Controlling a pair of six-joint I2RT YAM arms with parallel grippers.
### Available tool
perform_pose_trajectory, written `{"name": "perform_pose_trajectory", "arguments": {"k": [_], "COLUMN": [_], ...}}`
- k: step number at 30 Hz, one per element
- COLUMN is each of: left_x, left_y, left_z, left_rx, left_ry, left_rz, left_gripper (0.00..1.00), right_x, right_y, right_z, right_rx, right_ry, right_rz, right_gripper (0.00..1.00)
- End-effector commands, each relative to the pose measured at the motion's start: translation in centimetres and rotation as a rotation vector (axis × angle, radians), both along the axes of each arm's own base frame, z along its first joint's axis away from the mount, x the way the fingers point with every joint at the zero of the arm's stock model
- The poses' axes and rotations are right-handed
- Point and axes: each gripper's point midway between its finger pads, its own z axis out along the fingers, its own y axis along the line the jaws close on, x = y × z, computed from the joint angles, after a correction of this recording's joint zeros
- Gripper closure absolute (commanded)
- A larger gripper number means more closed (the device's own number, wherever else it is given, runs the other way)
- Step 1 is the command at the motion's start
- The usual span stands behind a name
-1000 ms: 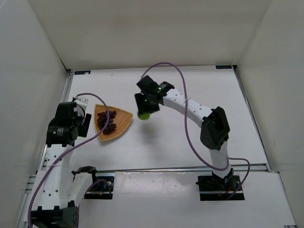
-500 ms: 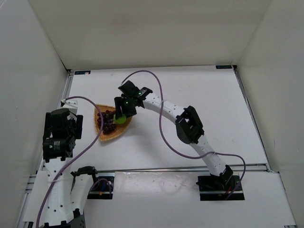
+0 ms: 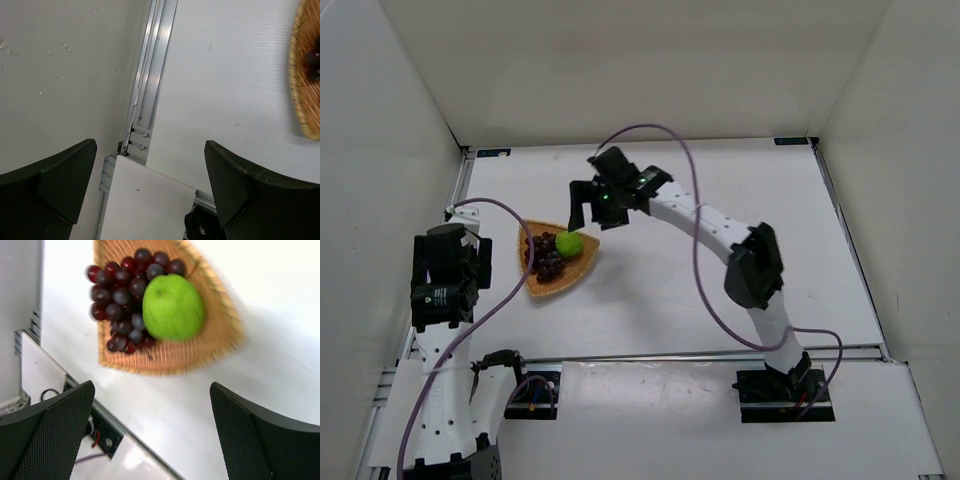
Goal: Place and organize the fake fruits in the fruit bowl
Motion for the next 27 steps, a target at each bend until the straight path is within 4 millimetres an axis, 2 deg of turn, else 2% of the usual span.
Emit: {"name": "perform_pose_trajectory", "arguments": {"k": [1,2,3,4,5,6,7,8,9,10,12,13,14,15,16,18,19,27], "left_x": [0.1,0.2,-0.2,-0.5,-0.6,-0.8,-1.0,-1.0,-1.1,-1.0,-0.9,-0.8,-0.6,-0.5,-0.6,-0.6,-0.6,-0.6], "left_y": [0.7,0.9,1.1,1.4,1.4,1.5,1.4,1.3,1.3,1.2,1.0,1.0,0.8,0.6,0.5,0.5,0.5,-0.1], "left_z": [-0.1,-0.4,-0.8,-1.3,-1.8,-2.0,-2.4,-2.5,-2.3,-2.4,-2.5,-2.0,-1.7,-1.8,-1.9,-1.9,-1.9,-2.4], "left_rx": [0.000,0.001,0.000,-0.005,-0.011,-0.020,-0.034,-0.041,-0.048,-0.068,-0.086,-0.085,-0.099,-0.107,-0.114,-0.114,-0.114,-0.148], "left_ry": [-0.065,-0.071,-0.075,-0.088,-0.085,-0.093,-0.102,-0.108,-0.125,-0.135,-0.143,-0.155,-0.170,-0.171,-0.166,-0.166,-0.166,-0.151], "left_rz": [0.075,0.091,0.117,0.152,0.169,0.187,0.199,0.206,0.211,0.220,0.218,0.217,0.211,0.202,0.208,0.208,0.208,0.187], "left_gripper": [0.00,0.00,0.00,0.00,0.00,0.00,0.00,0.00,0.00,0.00,0.00,0.00,0.00,0.00,0.00,0.00,0.00,0.00], "right_x": [2.1,1.6,1.4,2.0,1.3,1.0,1.3,1.3,1.5,0.6,-0.3,-1.3,-2.0,-2.4,-3.0,-3.9,-4.0,-4.2], "right_y": [-7.3,-9.5,-11.6,-14.2,-17.4,-19.7,-23.7,-26.1,-30.9,-33.9,-38.6,-42.2,-43.7,-46.0,-46.8,-48.3,-48.6,-48.2], "right_z": [7.9,10.1,10.0,9.9,9.9,9.6,11.1,10.7,7.7,7.9,6.0,4.4,3.7,3.4,3.5,2.5,2.8,2.4], "right_rx": [-0.008,-0.007,-0.044,-0.076,-0.111,-0.137,-0.131,-0.151,-0.229,-0.244,-0.298,-0.325,-0.337,-0.349,-0.345,-0.351,-0.352,-0.337], "right_ry": [-0.151,-0.187,-0.190,-0.200,-0.216,-0.211,-0.234,-0.237,-0.172,-0.180,-0.132,-0.083,-0.057,-0.044,-0.050,-0.019,-0.032,-0.017], "right_rz": [-0.140,-0.168,-0.195,-0.239,-0.296,-0.335,-0.424,-0.468,-0.572,-0.632,-0.733,-0.825,-0.858,-0.924,-0.957,-1.000,-1.004,-0.989], "right_gripper": [0.00,0.00,0.00,0.00,0.00,0.00,0.00,0.00,0.00,0.00,0.00,0.00,0.00,0.00,0.00,0.00,0.00,0.00]}}
